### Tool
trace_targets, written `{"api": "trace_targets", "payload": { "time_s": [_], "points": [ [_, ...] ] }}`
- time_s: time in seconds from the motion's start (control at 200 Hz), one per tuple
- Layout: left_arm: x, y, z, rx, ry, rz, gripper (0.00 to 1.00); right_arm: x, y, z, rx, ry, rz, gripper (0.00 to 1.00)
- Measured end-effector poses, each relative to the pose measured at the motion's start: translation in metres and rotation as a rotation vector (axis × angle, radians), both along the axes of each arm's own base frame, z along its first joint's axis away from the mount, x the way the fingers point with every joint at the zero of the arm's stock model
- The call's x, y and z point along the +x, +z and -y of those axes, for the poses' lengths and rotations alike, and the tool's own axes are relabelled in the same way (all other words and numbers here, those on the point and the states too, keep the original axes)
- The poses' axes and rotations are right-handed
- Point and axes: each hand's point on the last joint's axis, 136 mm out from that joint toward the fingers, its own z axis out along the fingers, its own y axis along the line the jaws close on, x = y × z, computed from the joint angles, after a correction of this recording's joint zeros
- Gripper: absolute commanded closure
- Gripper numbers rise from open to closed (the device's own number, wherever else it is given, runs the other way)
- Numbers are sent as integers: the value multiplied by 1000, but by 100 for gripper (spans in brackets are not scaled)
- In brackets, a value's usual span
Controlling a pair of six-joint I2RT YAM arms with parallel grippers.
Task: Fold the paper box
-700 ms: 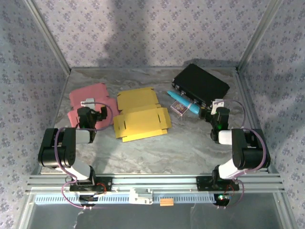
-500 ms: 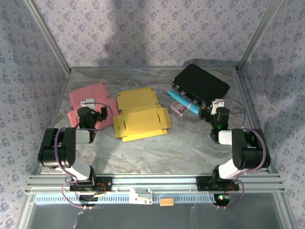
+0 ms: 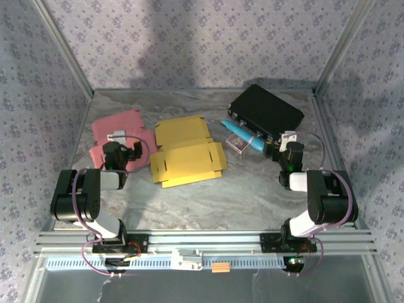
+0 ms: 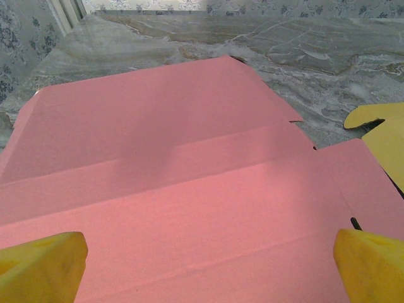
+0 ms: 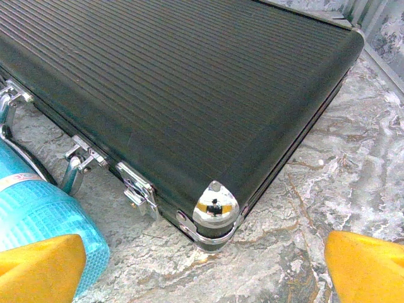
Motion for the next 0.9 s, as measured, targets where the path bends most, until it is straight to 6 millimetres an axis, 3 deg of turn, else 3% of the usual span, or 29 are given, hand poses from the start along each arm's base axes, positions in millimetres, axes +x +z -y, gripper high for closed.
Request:
{"api": "trace_targets", "payload": {
  "time_s": [0.455,0.595,0.755,0.824,0.899],
  "points": [
    [-1,1,2,9,1,-1,0,-1,6,-5,-18,9,16,1],
    [-6,24,12,49,2,39,0,-10,25,-10,-51,2,63,1],
    [-16,79,23,103,28,160,0,-19,77,-10,-109,-62,168,1],
    [-17,108,24,97,73,201,0,-16,115,-19,-127,-70,217,1],
    [-8,140,17,3,160,189,0,-3,176,-30,-107,-92,263,1]
  ]
}}
